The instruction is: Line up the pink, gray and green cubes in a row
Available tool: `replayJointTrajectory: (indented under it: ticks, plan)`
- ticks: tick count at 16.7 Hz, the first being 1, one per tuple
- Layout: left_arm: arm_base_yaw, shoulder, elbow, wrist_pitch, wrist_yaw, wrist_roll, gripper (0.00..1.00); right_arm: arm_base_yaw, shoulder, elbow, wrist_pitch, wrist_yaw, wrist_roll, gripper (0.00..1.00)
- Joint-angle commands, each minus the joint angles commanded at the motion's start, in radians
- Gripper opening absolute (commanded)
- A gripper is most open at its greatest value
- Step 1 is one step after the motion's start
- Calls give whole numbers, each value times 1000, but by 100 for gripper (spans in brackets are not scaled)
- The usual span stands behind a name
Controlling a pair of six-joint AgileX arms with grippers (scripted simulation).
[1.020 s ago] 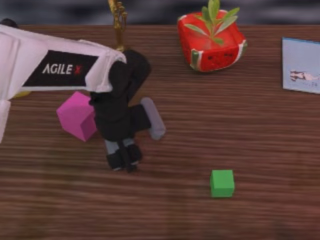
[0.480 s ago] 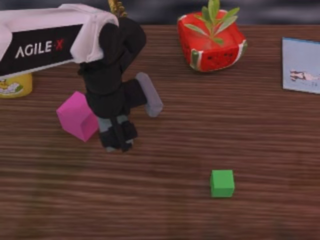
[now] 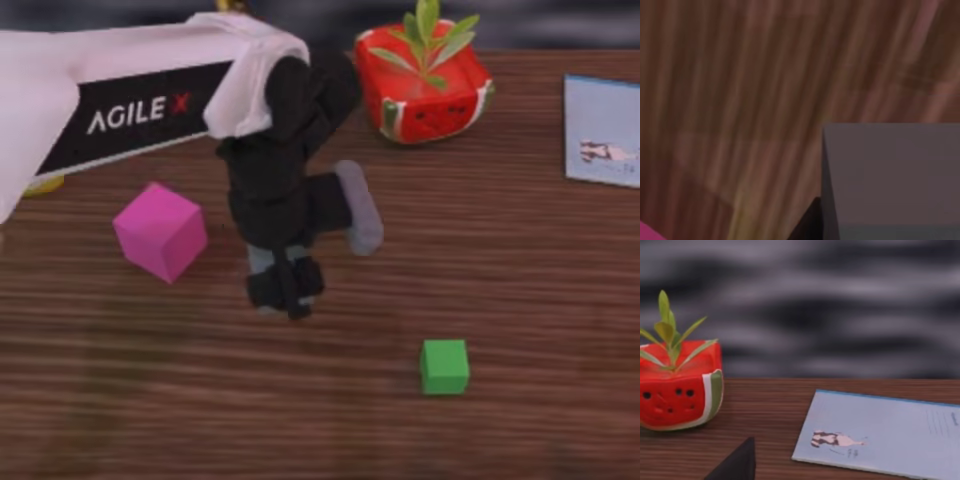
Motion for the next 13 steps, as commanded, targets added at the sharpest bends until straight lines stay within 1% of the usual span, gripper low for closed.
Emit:
replayJointTrajectory:
  ticks: [4, 6, 11, 13]
  plan:
    - [-149, 24, 77, -52, 1, 13, 0, 0, 0, 0, 0, 0, 0, 100]
    - [-193, 29, 100, -67, 1, 16, 0, 0, 0, 0, 0, 0, 0, 100]
    - [-197, 27, 98, -63, 1, 18, 0, 0, 0, 0, 0, 0, 0, 100]
    - [-197, 41, 72, -25, 1, 16, 0, 0, 0, 0, 0, 0, 0, 100]
